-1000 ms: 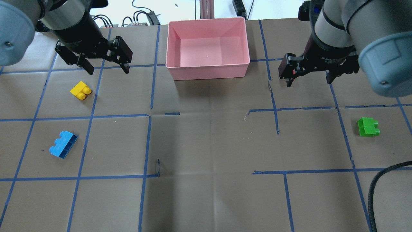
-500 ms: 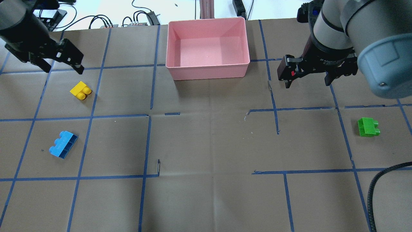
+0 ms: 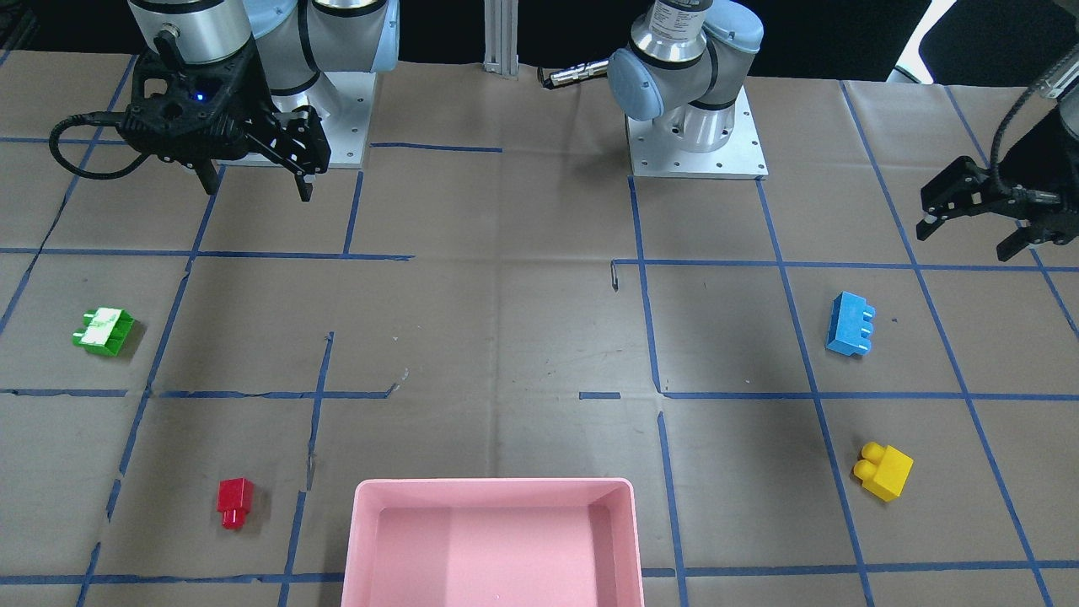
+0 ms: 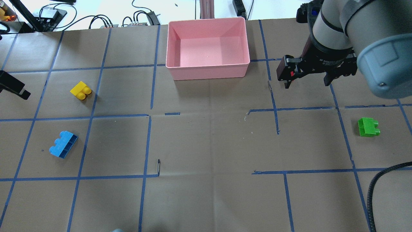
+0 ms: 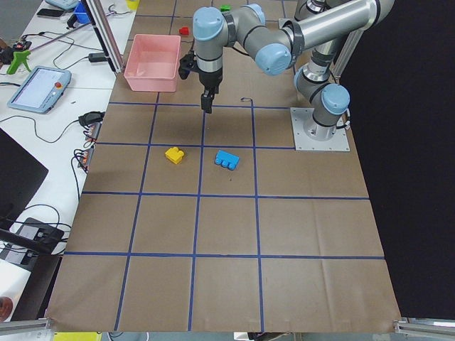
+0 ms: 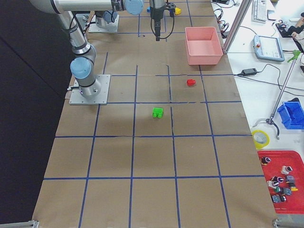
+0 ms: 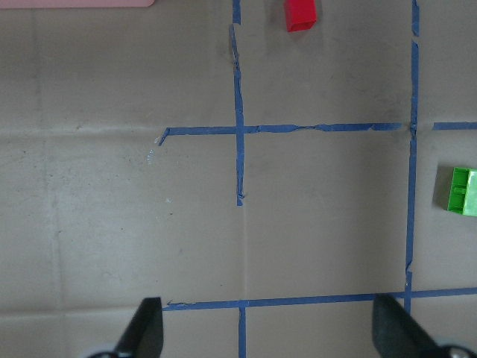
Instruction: Put all blocks into box
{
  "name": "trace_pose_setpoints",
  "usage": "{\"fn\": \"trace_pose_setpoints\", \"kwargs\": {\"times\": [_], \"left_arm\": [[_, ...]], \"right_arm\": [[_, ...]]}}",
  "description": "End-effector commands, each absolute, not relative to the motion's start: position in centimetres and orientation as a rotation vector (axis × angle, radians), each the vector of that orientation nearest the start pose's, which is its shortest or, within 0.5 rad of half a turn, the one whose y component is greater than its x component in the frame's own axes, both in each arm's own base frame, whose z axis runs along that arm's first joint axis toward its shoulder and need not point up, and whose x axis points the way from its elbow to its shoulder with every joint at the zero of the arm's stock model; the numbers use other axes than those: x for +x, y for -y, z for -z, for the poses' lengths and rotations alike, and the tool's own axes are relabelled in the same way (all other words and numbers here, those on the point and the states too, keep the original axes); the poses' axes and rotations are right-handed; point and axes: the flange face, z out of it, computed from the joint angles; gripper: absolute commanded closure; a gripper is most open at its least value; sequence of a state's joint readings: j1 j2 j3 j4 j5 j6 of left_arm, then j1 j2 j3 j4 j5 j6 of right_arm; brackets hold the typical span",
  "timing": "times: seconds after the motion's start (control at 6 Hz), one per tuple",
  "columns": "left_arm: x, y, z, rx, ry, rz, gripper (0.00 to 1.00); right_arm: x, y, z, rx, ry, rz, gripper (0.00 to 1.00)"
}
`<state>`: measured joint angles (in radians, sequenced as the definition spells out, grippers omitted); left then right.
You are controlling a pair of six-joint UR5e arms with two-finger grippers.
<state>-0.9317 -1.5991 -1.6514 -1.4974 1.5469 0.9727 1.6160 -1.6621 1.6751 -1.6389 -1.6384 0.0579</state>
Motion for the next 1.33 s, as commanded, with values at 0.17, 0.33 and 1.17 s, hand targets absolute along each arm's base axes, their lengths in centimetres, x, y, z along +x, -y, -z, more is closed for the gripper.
{"fn": "trace_pose_setpoints", "kwargs": {"times": [0.17,0.33,1.17], "left_arm": [[20.5,47.8,-39.1,0.588,-3.151,-0.028,0.01],[20.1,48.1,-35.7,0.485,-3.151,-0.007,0.01],[17.6,48.0,-23.3,0.533,-3.094,0.066,0.02]], "right_arm": [[14.5,45.3,-48.6,0.025,-3.207,0.086,0.0],[14.4,45.4,-48.6,0.021,-3.209,0.098,0.0],[-5.0,48.1,-48.0,-0.236,-3.183,0.064,0.02]]}}
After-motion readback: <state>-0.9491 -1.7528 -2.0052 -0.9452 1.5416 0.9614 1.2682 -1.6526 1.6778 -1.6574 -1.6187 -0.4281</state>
